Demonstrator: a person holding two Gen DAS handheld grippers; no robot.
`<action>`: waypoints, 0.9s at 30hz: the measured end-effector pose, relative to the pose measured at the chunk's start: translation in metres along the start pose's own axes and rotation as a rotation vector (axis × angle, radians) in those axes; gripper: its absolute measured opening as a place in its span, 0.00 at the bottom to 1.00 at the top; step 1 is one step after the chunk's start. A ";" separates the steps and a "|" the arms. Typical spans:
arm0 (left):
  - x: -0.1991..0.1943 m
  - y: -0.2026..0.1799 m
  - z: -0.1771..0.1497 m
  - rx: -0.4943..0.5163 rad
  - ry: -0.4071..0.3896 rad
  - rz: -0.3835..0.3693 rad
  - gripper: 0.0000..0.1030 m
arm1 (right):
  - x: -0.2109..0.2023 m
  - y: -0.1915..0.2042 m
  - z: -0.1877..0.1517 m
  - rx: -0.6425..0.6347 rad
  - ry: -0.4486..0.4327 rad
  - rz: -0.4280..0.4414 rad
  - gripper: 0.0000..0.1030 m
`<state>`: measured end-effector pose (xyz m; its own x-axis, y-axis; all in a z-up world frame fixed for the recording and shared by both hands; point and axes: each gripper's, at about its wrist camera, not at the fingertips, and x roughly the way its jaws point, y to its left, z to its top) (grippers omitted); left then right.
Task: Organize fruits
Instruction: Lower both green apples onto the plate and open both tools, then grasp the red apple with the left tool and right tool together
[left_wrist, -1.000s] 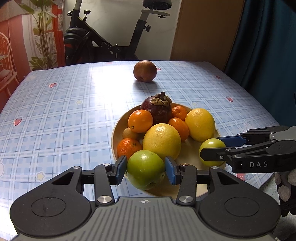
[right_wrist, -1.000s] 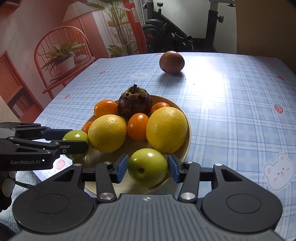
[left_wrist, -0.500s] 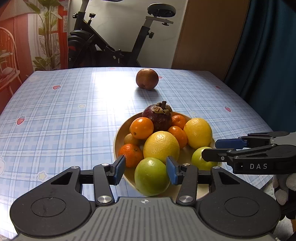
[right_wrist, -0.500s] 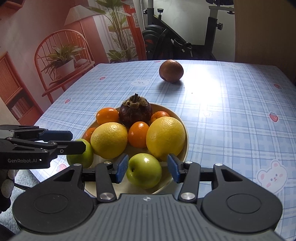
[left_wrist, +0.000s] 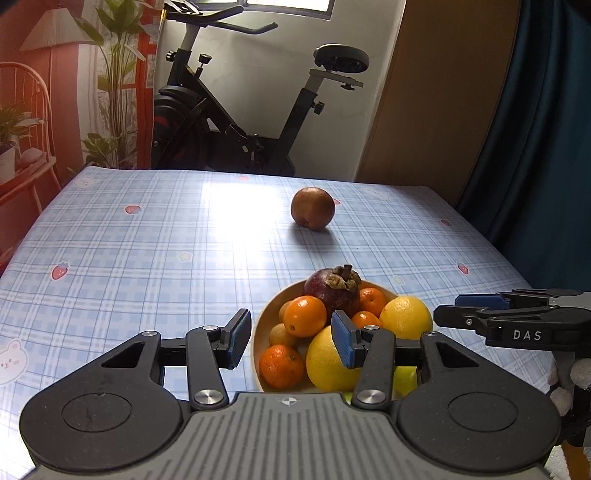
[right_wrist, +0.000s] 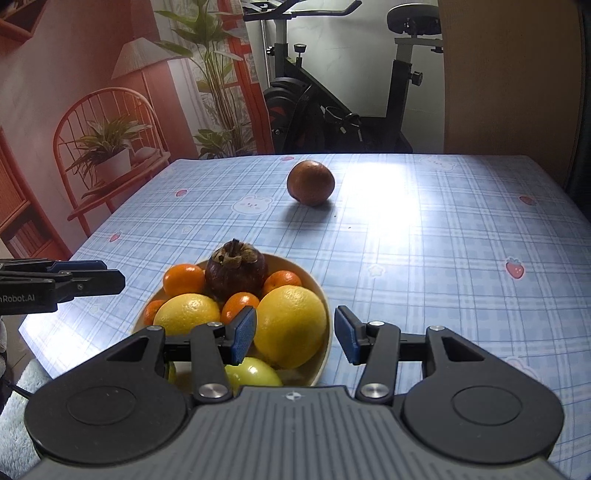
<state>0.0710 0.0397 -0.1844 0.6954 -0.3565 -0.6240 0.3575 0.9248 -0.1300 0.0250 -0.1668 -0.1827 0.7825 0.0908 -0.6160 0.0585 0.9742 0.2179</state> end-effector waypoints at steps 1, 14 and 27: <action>0.001 0.001 0.002 -0.003 -0.004 0.009 0.49 | 0.000 -0.002 0.001 0.000 -0.004 -0.006 0.49; 0.021 0.011 0.043 -0.017 -0.056 0.027 0.48 | 0.014 -0.016 0.029 -0.015 -0.035 -0.013 0.49; 0.068 0.021 0.092 -0.013 -0.058 0.017 0.48 | 0.066 -0.024 0.067 -0.107 -0.050 0.028 0.49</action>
<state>0.1827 0.0232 -0.1589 0.7361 -0.3478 -0.5807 0.3375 0.9322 -0.1306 0.1173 -0.1986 -0.1777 0.8133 0.1100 -0.5714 -0.0277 0.9882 0.1508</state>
